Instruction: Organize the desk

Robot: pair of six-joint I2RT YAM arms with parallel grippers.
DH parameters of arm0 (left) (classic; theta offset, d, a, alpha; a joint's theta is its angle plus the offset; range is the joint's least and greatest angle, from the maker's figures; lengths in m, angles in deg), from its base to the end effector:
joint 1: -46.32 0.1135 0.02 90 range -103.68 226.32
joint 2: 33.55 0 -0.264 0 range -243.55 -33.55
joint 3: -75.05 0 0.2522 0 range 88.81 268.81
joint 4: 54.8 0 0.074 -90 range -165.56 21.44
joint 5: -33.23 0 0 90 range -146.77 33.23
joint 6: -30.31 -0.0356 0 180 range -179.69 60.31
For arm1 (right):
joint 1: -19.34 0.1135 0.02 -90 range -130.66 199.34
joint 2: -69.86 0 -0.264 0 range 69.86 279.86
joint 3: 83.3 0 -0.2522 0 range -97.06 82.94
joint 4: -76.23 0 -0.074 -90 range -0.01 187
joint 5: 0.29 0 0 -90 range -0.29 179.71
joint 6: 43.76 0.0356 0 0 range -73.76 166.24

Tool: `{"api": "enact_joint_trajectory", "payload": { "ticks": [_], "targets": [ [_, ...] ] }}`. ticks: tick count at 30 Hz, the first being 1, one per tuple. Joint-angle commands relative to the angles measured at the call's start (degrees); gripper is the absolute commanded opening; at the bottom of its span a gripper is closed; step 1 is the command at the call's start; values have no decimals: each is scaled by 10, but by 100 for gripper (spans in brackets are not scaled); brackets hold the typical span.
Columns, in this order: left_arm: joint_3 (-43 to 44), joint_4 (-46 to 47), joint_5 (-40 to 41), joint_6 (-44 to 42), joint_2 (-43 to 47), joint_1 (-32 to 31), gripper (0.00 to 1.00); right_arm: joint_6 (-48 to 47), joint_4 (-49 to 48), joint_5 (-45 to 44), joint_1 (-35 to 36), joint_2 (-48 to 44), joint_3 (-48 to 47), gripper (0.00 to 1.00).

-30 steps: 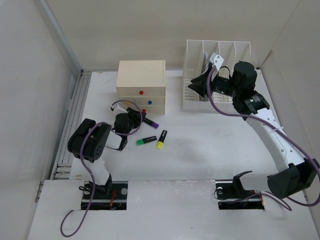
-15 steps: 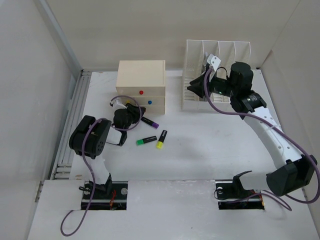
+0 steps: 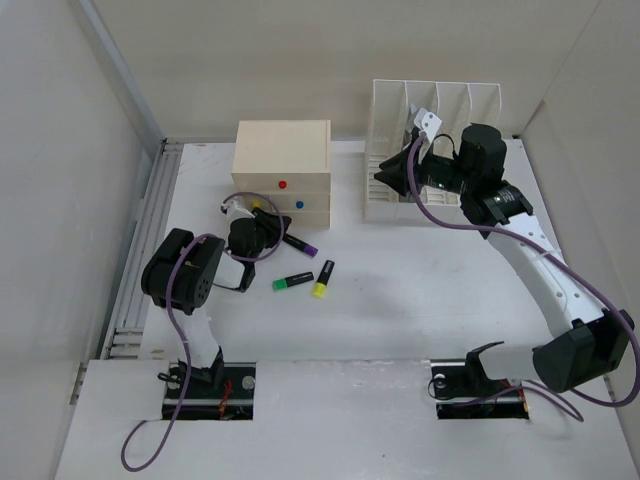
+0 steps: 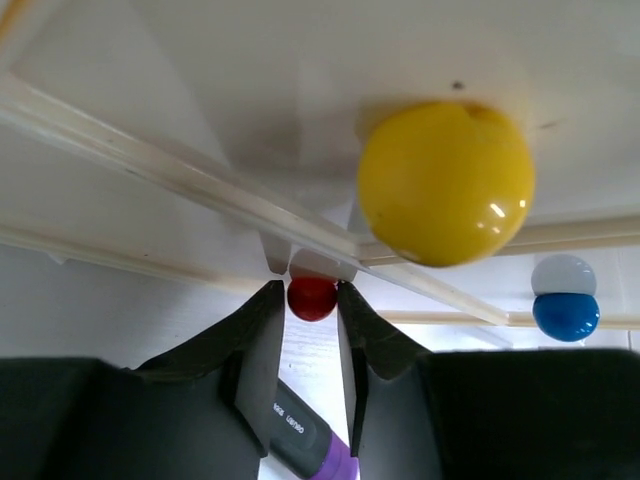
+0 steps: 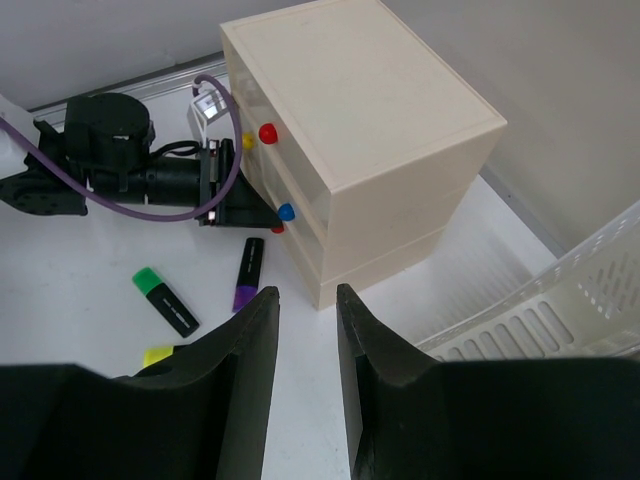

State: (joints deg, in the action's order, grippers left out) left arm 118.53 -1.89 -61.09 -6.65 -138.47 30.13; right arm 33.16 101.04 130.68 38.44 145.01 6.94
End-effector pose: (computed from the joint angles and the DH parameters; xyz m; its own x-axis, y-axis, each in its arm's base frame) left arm 0.3035 -0.0909 0.1308 -0.3650 -0.7237 -0.5857 0.0964 0.5963 -0.7969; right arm 0.2718 0.1188 0.4144 0.0309 -0.1701 -0.9849 -0.8725 0.4762 -0.1096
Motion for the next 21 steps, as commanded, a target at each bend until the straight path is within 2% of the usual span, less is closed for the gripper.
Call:
{"api": "enact_joint_trajectory", "payload": {
  "ticks": [1, 8, 12, 17, 21],
  "targets": [
    [40, 2, -3, 1, -19, 7, 23, 0, -32, 15, -4, 1, -3, 35],
    [25, 8, -3, 1, -19, 7, 13, 0, -32, 15, -4, 1, -3, 35],
    [-12, 22, 4, 1, 0, 0, 13, 0, -32, 20, -4, 1, -3, 35],
    [-89, 92, 12, 13, 23, -21, 13, 0, -32, 26, -4, 6, -3, 35],
    [-122, 92, 26, 20, 54, -43, 13, 0, -32, 31, -4, 6, -3, 35]
  ]
}}
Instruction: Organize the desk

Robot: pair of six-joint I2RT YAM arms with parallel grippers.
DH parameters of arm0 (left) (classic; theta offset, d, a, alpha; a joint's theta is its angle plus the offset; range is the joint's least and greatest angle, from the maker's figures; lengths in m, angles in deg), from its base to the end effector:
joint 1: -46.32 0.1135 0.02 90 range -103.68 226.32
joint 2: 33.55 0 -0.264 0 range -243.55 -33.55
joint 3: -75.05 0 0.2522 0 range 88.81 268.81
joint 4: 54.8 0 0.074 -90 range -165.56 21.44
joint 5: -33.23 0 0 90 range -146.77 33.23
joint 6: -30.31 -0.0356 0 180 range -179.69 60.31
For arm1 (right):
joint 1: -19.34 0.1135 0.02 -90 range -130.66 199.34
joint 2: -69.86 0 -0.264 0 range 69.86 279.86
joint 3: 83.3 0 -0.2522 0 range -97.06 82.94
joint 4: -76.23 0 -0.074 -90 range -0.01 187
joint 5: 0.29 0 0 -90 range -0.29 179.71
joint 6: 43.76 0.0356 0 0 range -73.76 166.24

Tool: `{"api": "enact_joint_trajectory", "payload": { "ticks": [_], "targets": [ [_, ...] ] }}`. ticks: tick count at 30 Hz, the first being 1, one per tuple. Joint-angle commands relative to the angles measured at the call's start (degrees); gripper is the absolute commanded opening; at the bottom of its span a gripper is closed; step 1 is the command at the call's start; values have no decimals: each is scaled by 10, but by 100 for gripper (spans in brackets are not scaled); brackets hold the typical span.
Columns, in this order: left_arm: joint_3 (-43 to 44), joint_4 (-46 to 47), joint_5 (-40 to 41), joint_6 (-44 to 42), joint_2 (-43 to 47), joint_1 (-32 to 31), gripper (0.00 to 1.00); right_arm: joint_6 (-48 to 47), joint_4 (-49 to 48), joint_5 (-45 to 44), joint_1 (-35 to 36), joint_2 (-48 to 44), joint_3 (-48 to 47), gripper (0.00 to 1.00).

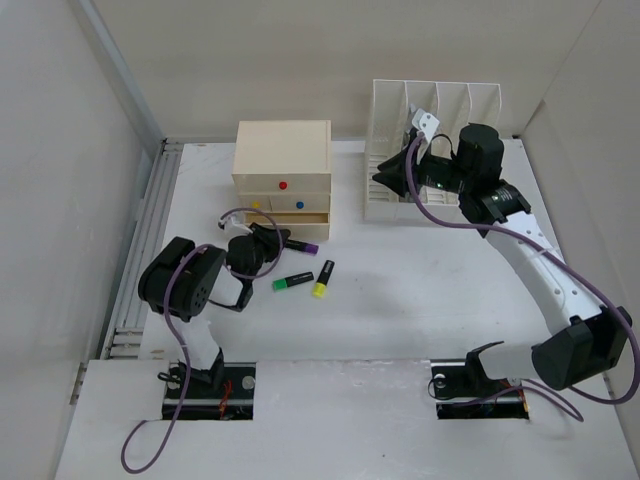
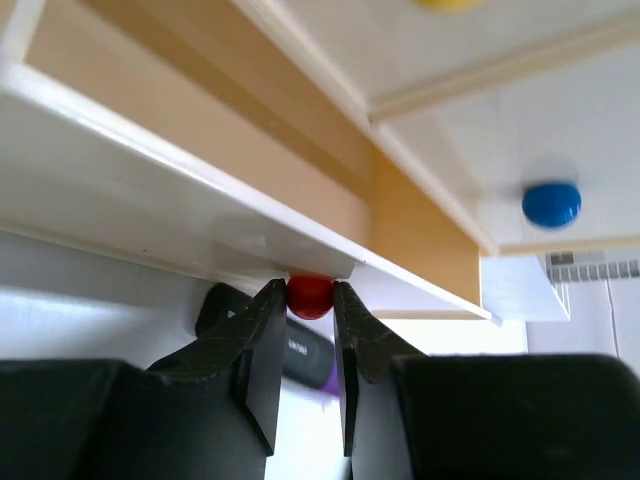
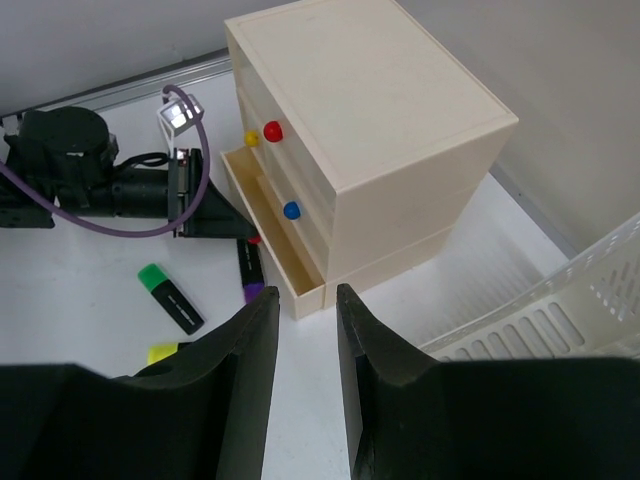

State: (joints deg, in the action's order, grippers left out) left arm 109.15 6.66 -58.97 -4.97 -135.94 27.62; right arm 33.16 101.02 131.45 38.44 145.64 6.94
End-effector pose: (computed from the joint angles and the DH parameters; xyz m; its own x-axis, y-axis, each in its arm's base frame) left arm 0.2636 -0.0907 0.1240 -0.3561 -0.7407 -0.5697 0.1139 0.5707 -0.8132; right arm 0.2745 0.1201 0.4115 0.0225 -0.1709 -0.9850 -0.8798 0.4645 -0.1007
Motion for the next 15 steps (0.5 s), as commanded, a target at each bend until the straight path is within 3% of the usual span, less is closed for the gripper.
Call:
{"api": "enact_joint_trajectory", "payload": {
  "ticks": [1, 15],
  "targets": [
    [-35, 6, 4, 3, 34, -25, 13, 0, -32, 24, -4, 0, -3, 35],
    [-141, -9, 50, 44, 133, -107, 12, 0, -32, 34, -4, 0, -3, 35]
  ]
}}
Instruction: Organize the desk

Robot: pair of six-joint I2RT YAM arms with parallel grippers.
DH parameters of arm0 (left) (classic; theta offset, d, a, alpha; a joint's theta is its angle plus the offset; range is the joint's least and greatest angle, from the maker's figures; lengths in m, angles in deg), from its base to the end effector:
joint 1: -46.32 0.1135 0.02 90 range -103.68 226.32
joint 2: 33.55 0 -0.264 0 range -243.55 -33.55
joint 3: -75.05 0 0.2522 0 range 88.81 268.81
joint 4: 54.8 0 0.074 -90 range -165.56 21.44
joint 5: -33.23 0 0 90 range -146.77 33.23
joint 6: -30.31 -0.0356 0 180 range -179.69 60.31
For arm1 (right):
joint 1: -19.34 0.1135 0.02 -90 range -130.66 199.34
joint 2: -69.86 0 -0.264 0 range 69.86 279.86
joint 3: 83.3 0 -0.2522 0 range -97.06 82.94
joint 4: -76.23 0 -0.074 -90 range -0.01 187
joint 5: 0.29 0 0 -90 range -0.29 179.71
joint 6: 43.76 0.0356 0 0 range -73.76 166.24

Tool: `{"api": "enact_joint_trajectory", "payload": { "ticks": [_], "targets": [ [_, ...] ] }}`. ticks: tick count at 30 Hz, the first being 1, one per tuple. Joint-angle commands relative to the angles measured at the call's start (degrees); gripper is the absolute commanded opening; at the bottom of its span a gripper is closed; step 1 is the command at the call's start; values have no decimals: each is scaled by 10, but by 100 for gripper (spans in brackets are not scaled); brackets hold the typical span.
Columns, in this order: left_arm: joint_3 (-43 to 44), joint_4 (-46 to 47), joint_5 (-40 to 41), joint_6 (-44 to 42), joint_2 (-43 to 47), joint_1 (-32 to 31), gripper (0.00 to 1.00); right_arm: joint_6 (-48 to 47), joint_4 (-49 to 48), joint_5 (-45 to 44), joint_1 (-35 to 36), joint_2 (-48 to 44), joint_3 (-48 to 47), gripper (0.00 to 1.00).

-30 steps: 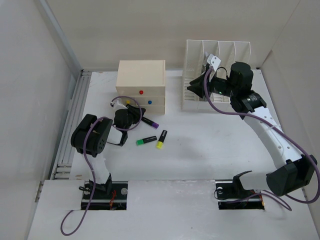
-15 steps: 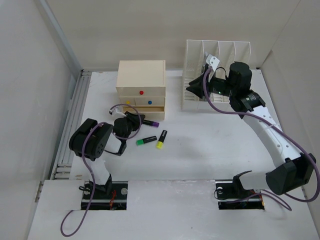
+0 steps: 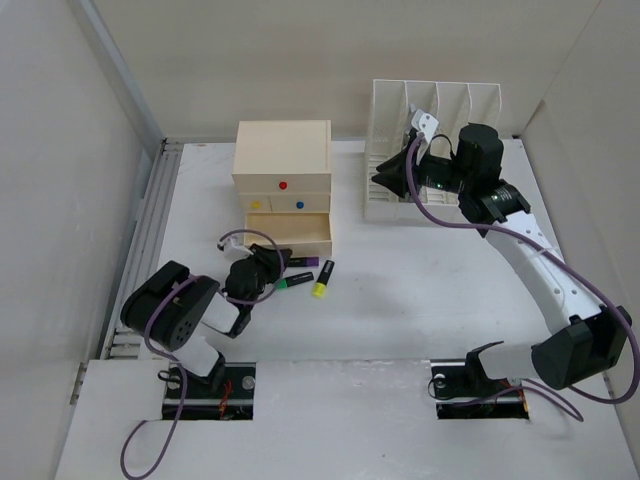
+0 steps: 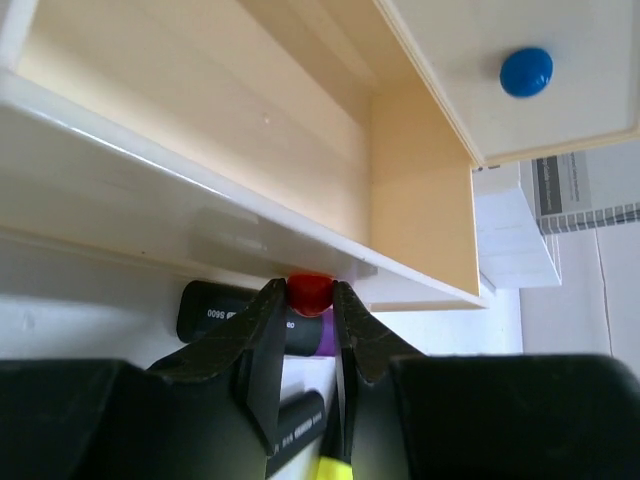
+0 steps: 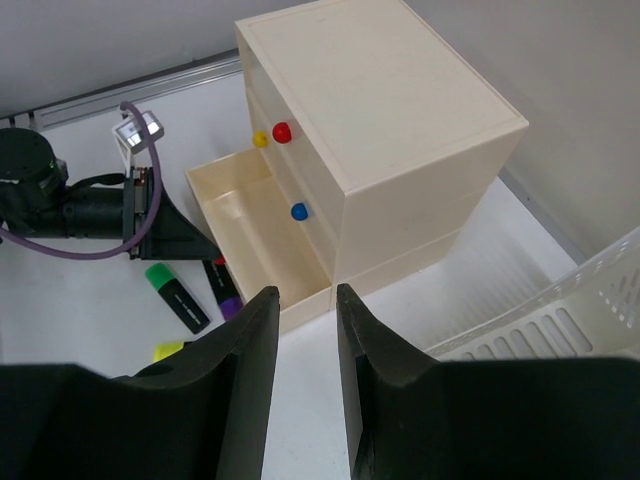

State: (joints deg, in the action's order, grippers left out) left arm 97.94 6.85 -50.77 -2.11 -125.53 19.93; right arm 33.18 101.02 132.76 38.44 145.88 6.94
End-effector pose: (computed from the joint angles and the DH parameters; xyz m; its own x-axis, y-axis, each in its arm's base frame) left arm 0.2055 -0.0978 0.1276 -0.3570 -0.7601 -0.5430 0.0893 0.5509 -0.8298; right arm 0.2749 0.1209 0.4104 0.0207 -0.1676 -0.9856 -0.8906 0.4449 -0.0943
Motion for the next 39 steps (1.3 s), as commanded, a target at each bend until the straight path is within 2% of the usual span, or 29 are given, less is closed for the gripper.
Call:
{"api": "enact_joint_trajectory", "payload": {
  "ticks": [1, 9, 12, 16, 20, 23, 24, 29, 33, 39],
  "targets": [
    [-34, -11, -26, 23, 38, -31, 12, 0, -32, 21, -4, -3, -3, 35],
    [-34, -148, 29, 17, 141, -70, 14, 5, -32, 27, -4, -8, -3, 35],
    [-12, -188, 44, 11, 141, -70, 20, 5, -32, 27, -4, -8, -3, 35],
    [45, -222, 38, -3, 97, -70, 20, 5, -32, 27, -9, -13, -3, 35],
    [65, -209, 24, -8, 56, -59, 20, 5, -32, 37, -14, -13, -3, 35],
    [81, -209, 24, -19, 50, -59, 25, 5, -32, 37, -20, -18, -3, 35],
    [86, -214, 30, -19, 50, -59, 32, 10, -32, 42, -20, -18, -3, 35],
    [109, -249, 37, -40, 61, -47, 52, 10, -32, 42, -20, -18, -3, 35],
    [132, -263, 37, -54, 61, -37, 58, 10, -32, 42, -20, -18, -3, 35],
    [138, -268, 31, -61, 69, -37, 56, 10, -32, 42, -20, -13, 2, 35]
  ]
}}
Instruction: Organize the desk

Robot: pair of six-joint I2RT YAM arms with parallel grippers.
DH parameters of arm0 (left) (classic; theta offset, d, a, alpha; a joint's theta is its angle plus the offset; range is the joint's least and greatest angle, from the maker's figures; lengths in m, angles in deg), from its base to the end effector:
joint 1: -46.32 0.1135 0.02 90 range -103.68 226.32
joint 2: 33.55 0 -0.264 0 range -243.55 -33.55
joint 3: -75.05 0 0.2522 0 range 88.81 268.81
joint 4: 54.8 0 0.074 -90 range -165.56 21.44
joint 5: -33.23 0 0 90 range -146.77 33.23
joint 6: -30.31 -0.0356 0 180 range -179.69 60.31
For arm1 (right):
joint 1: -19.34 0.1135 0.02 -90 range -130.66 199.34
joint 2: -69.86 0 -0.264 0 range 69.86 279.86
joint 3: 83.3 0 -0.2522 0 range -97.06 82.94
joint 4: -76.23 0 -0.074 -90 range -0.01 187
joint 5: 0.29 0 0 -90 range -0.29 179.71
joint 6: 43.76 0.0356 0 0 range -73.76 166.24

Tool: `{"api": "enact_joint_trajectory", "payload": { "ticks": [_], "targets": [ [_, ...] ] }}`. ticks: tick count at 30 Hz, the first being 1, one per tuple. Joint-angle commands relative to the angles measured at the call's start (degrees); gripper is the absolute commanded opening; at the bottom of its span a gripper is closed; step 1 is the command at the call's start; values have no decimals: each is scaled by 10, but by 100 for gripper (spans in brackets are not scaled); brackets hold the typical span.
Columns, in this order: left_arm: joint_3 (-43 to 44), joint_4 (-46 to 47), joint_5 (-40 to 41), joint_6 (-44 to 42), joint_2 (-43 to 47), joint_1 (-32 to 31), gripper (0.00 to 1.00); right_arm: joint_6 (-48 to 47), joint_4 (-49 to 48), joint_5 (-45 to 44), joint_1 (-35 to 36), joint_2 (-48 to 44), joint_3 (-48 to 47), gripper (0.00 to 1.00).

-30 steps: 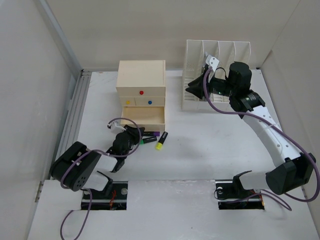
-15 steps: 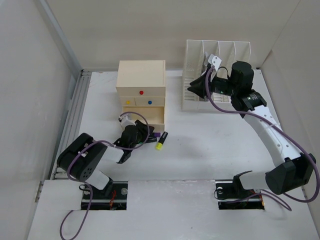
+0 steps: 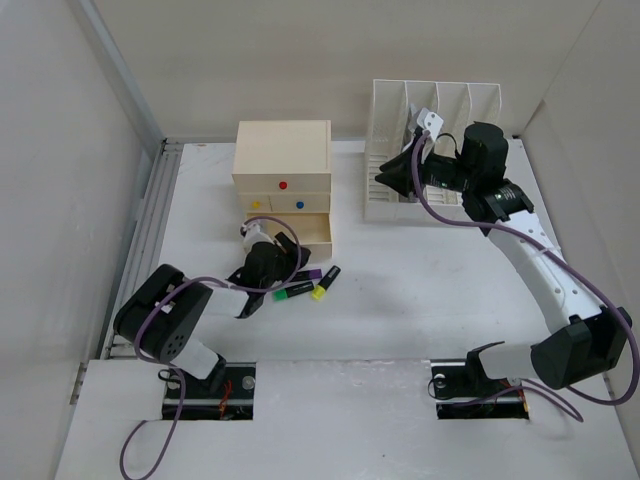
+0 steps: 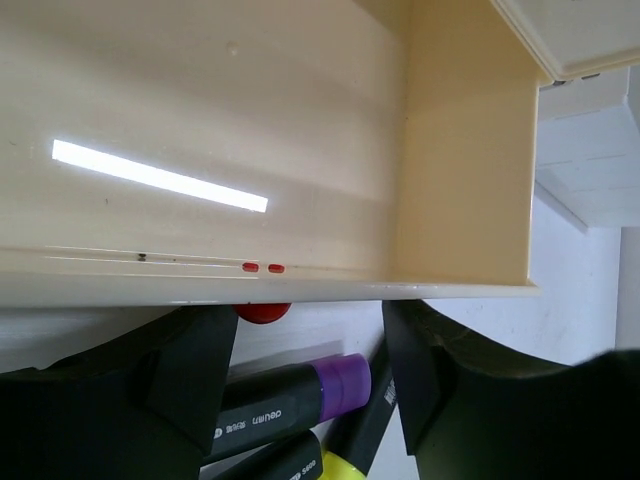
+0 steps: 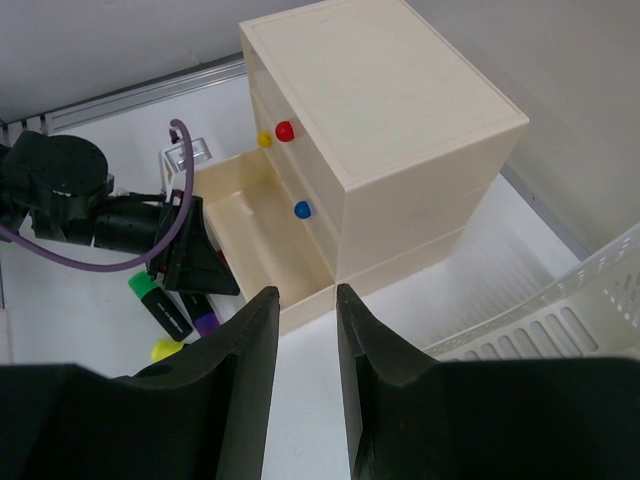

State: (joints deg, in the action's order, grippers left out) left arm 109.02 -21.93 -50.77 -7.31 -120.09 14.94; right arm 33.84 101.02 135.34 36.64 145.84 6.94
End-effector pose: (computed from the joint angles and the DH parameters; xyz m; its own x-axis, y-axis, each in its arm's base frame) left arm 0.2242 -0.1324 0.1399 -0.5193 -0.6060 -0.6026 0.0369 0.6886 -0.7242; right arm 0.2770 0.1129 0.4108 0.0104 -0.1540 -0.9880 -0.8966 0.4361 -0.0774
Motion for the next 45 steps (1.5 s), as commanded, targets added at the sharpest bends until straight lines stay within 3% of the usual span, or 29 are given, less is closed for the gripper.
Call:
{"api": "enact_joint_trajectory", "payload": {
  "ticks": [1, 7, 12, 20, 23, 26, 27, 28, 29, 30, 31, 32, 33, 34, 35, 37, 41, 45],
  "targets": [
    [19, 20, 31, -14, 15, 13, 55, 4, -32, 22, -2, -13, 2, 35],
    [-4, -7, 52, -32, 128, -44, 52, 4, -32, 27, -2, -1, 2, 35],
    [-11, -101, 69, -50, 282, -91, 48, 4, -32, 38, -2, 4, 2, 34],
    [1, -247, 74, -55, 412, -116, 48, 4, -32, 43, -2, 15, 2, 34],
    [24, -311, 92, -68, 479, -121, 33, -8, -8, 37, -2, 23, -4, 34],
    [81, -399, 105, -105, 549, -121, 0, -79, 58, 17, 10, 58, -45, 31],
    [102, -424, 105, -118, 561, -121, 0, -96, 88, 9, 18, 68, -59, 12],
    [126, -451, 105, -143, 570, -121, 0, -134, 100, 3, 27, 85, -59, 3],
    [185, -510, 98, -157, 570, -121, 0, -159, 114, -11, 54, 93, -65, 0],
    [218, -540, 91, -173, 575, -121, 1, -190, 151, -12, 72, 101, -65, 10],
    [251, -571, 91, -188, 570, -121, 32, -255, 169, -19, 91, 108, -72, 26],
    [284, -629, 84, -222, 565, -121, 43, -277, 182, -28, 112, 124, -72, 43],
    [344, -659, 84, -240, 554, -121, 51, -295, 188, -55, 153, 131, -72, 54],
    [370, -685, 92, -256, 554, -121, 58, -308, 189, -72, 173, 137, -72, 64],
    [388, -706, 104, -273, 549, -121, 70, -335, 189, -90, 193, 151, -66, 66],
    [398, -727, 189, -328, 560, -121, 80, -353, 181, -120, 238, 172, -61, 61],
    [306, -683, 245, -402, 609, -121, 86, -366, 169, -120, 273, 208, -61, 31],
    [214, -611, 264, -416, 688, -128, 94, -397, 161, -156, 302, 253, -61, 27]
  ]
}}
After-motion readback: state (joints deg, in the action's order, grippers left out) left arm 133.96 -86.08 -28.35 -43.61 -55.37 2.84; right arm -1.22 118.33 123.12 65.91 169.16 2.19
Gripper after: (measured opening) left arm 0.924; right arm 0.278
